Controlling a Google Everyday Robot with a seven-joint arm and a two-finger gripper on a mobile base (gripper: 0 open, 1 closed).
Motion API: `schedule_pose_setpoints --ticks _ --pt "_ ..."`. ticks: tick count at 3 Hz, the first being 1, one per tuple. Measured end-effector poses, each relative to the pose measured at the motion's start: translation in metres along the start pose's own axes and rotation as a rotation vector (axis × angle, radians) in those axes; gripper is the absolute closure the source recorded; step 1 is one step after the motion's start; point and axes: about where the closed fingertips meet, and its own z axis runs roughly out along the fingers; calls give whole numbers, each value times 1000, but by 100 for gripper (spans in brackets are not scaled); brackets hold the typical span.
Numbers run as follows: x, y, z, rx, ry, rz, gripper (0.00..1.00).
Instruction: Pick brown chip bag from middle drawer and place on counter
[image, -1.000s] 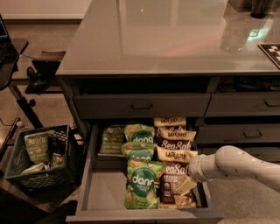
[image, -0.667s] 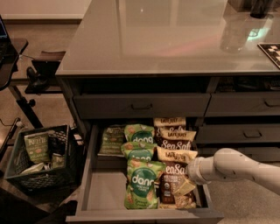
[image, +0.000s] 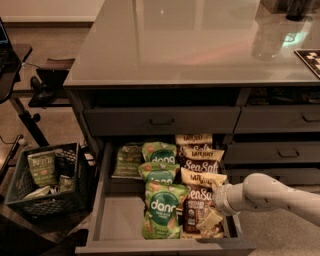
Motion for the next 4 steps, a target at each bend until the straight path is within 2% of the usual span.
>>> schedule_pose_setpoints --ticks 3,4 --pt "28 6 59 -37 -9 102 2" --pt "28 7 60 -39 -3 108 21"
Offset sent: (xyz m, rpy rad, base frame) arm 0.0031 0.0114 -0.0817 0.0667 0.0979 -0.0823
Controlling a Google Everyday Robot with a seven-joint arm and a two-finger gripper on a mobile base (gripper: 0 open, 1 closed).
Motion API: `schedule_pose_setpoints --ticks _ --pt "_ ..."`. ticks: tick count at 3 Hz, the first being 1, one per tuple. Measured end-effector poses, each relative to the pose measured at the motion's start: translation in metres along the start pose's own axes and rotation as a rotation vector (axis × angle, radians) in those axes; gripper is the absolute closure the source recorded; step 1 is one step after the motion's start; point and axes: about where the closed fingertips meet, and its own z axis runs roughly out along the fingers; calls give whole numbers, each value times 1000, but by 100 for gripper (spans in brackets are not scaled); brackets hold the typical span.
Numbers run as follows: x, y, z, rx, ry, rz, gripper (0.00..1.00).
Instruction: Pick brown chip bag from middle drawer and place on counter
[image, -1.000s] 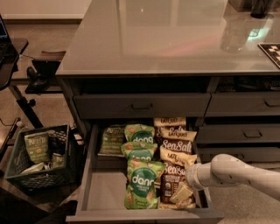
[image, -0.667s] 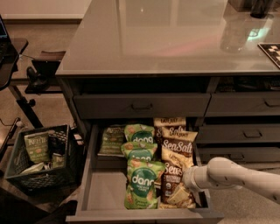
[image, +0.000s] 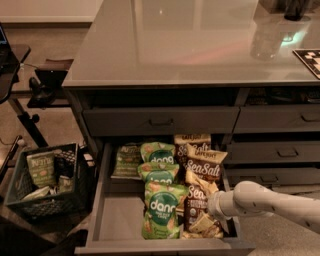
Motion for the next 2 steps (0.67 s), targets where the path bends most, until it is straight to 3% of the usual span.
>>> schedule_pose_setpoints --ticks 2 --pt "-4 0 -6 0 0 0 67"
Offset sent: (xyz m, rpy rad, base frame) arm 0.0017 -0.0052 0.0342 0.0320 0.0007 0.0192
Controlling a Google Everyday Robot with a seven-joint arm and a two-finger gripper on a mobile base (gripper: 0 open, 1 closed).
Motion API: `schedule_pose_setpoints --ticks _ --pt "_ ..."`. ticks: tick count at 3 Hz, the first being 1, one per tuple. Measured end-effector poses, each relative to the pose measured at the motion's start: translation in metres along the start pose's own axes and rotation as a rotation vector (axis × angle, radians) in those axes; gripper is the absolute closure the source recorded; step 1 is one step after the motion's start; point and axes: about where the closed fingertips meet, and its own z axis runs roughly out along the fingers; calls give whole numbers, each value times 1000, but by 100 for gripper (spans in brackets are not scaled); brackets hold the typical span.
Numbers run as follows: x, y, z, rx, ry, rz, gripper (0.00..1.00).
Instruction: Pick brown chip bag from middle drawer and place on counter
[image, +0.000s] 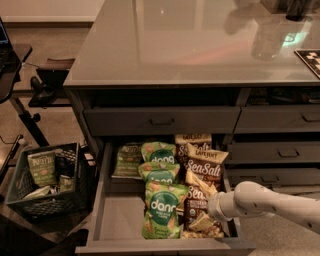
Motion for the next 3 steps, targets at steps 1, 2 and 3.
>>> schedule_pose_setpoints --ticks 1,2,3 --pt "-2 0 -3 0 0 0 90" --pt "-23 -3 -43 3 -34 -40 100" --pt "-42 -4 -80 -11 -67 -70 100"
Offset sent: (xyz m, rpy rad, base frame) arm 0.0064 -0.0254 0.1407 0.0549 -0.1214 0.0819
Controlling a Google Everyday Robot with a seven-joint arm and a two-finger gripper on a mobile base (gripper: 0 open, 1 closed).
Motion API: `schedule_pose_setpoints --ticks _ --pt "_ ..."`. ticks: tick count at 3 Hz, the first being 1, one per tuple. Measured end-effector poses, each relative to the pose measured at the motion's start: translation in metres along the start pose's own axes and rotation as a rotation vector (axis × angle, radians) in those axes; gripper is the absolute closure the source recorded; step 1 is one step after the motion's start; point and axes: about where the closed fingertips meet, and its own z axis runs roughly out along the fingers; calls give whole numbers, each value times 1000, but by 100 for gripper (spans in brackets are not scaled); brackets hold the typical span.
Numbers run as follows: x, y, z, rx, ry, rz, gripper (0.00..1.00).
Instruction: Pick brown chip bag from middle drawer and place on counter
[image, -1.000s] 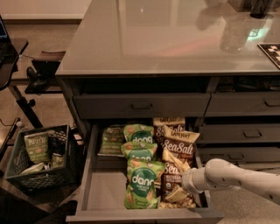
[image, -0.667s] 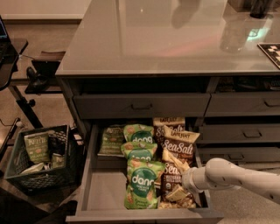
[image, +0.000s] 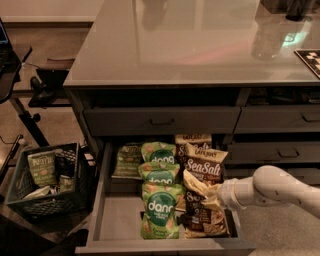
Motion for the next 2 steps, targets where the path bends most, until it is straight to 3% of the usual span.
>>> schedule_pose_setpoints --ticks 2 --pt "-23 1 -46 -32 -55 -19 100"
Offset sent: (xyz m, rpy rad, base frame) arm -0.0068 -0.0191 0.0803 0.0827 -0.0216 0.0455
